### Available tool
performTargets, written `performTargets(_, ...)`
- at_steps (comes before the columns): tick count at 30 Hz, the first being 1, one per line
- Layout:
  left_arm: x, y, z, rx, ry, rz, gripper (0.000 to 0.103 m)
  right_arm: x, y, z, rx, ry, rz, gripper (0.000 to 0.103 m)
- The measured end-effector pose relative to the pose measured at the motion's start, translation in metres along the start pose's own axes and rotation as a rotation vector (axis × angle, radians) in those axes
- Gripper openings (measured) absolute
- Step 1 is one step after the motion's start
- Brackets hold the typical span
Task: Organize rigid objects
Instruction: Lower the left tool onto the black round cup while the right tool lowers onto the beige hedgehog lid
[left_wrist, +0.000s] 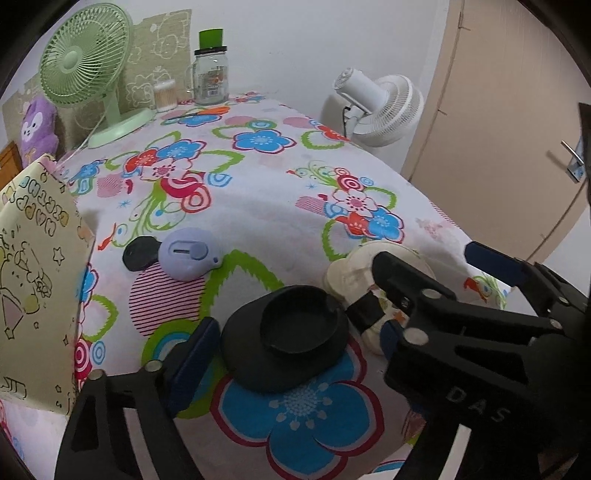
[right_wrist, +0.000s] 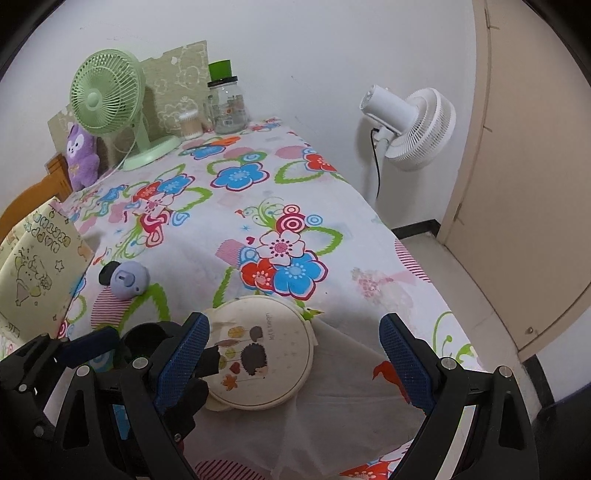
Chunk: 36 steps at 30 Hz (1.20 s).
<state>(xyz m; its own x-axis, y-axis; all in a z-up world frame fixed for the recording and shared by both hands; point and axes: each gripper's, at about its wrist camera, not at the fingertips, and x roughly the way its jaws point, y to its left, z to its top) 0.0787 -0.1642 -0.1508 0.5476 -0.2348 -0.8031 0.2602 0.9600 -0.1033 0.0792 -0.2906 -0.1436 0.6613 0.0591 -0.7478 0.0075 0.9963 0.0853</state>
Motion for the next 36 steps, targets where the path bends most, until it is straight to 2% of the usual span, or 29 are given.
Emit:
performTargets(6,-0.005,0.005,-0.001,0.001,-0.007,-0.024,0.071,0.002,0.004,0.002,-0.005,0.006,0.006,0.095)
performTargets(9,-0.007,0.008,-0.001,0.002,-0.003,-0.045,0.058,0.001,0.008,0.002,-0.004,0.007,0.01,0.095)
performTargets(11,-0.007,0.012,-0.001,-0.008,0.006,-0.022,0.043,0.001,0.01,0.003,-0.004,0.008,0.012,0.095)
performTargets(20,-0.008,0.019,-0.002,-0.027,-0.01,0.006,0.046,-0.004,0.016,0.003,-0.018,0.002,-0.016,0.095)
performTargets(23,-0.007,0.019,-0.001,-0.027,-0.024,0.034,0.059,-0.007,0.015,0.003,-0.017,-0.003,-0.025,0.095)
performTargets(29,-0.004,0.01,0.003,0.009,-0.049,0.045,0.065,-0.009,0.005,0.0,0.022,-0.002,-0.036,0.095)
performTargets(36,0.009,0.002,0.016,0.023,-0.044,0.042,0.065,-0.004,-0.009,0.004,0.07,0.006,-0.046,0.095)
